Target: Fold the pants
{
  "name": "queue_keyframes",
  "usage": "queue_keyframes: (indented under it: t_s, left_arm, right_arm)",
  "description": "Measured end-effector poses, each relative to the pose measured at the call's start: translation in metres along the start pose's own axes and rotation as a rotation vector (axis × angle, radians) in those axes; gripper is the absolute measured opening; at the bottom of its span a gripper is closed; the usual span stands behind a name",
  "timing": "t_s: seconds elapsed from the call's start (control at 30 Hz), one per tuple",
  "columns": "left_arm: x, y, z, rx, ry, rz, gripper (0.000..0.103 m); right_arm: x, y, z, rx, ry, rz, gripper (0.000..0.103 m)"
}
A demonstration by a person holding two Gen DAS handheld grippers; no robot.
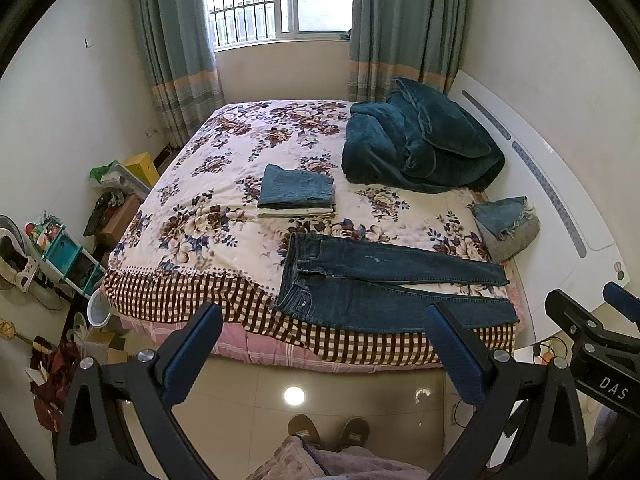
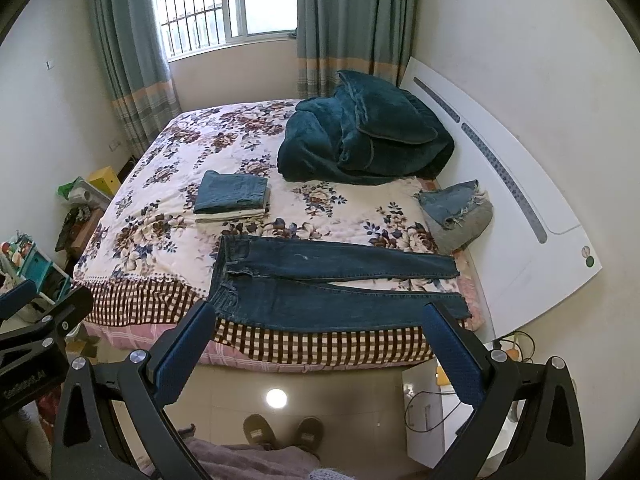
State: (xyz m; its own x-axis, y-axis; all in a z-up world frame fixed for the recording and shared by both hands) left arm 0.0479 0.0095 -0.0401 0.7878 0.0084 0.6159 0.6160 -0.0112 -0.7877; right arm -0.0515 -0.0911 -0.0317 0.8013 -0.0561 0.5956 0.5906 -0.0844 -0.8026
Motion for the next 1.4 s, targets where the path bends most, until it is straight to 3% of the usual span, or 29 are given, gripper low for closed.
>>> queue_keyframes:
  t_s: [0.9, 1.23, 1.4]
  left_arm:
    - [-0.013, -0.003, 0.012, -0.006, -0.009, 0.001, 0.103]
    - [-0.018, 0.010, 0.005, 0.002, -0.027, 0.030, 0.103]
    - [0.003, 0.038, -0.008, 0.055, -0.056, 0.009, 0.103]
  right_arm:
    - [-0.006, 0.002, 0.013, 0.010, -0.004, 0.013, 0.103]
    - [0.001, 0.037, -0.007, 0.018, -0.005, 0.059, 0.103]
    - [0.012, 0.079, -0.030, -0.003, 0.017, 0.072, 0.103]
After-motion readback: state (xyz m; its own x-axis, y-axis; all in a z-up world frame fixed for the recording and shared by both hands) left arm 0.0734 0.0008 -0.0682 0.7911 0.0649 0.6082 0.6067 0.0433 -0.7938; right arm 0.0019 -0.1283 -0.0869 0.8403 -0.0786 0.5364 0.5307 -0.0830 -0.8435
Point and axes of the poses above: each gripper's, at about its wrist camera, not at the fingertips, and y roughly the way its jaws point, z to its left, x to its top, the point moved 8 cm from there along y, roughly the way its jaws point, and after that the axes turned 1 degree about -y, right-handed, at the moved point
